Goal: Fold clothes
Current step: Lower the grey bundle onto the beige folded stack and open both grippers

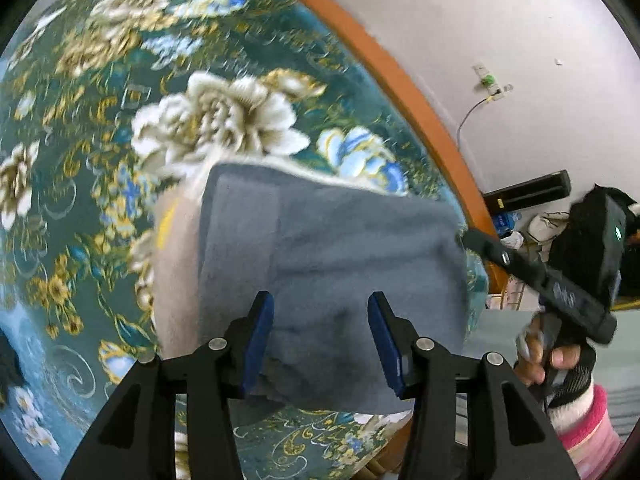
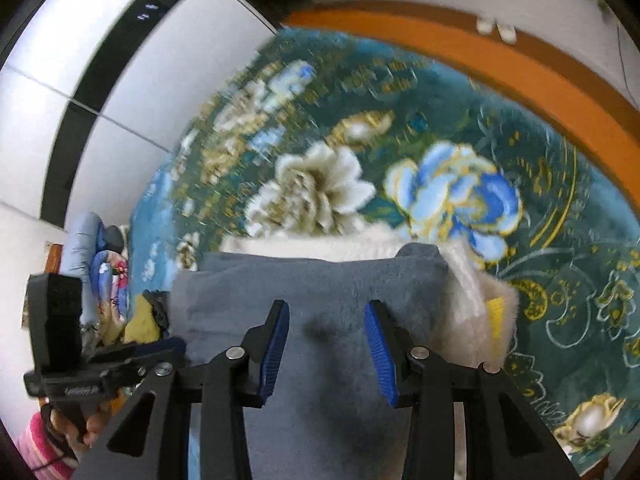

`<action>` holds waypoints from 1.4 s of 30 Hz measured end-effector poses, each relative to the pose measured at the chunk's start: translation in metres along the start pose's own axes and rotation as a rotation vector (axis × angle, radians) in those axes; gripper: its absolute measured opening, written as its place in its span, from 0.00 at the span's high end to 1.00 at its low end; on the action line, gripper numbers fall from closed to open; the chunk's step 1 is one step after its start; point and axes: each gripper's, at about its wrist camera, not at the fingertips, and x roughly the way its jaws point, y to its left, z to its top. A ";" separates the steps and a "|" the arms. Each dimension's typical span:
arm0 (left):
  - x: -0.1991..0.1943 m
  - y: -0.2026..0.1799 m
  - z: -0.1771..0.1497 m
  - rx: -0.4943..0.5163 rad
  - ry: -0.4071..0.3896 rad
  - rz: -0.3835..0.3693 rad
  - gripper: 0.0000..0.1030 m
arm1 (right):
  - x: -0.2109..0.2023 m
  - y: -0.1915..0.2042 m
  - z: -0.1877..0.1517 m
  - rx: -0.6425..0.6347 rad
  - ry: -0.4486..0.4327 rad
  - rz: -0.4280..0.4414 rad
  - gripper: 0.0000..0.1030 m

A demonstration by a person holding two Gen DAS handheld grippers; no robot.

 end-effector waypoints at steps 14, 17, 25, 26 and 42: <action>0.041 0.019 -0.003 -0.028 0.058 0.074 0.51 | -0.012 0.012 -0.089 0.045 0.024 0.062 0.53; 0.044 0.022 0.001 -0.030 0.057 0.077 0.51 | -0.003 0.004 -0.102 0.083 0.044 0.060 0.53; 0.012 0.007 -0.010 0.012 0.015 0.108 0.51 | -0.022 0.016 -0.106 0.079 0.030 0.022 0.53; 0.006 0.005 -0.014 0.017 0.003 0.113 0.51 | -0.028 0.021 -0.106 0.066 0.020 0.016 0.53; -0.022 0.016 -0.115 -0.070 -0.011 0.162 0.35 | -0.042 0.065 -0.162 -0.014 0.026 -0.073 0.25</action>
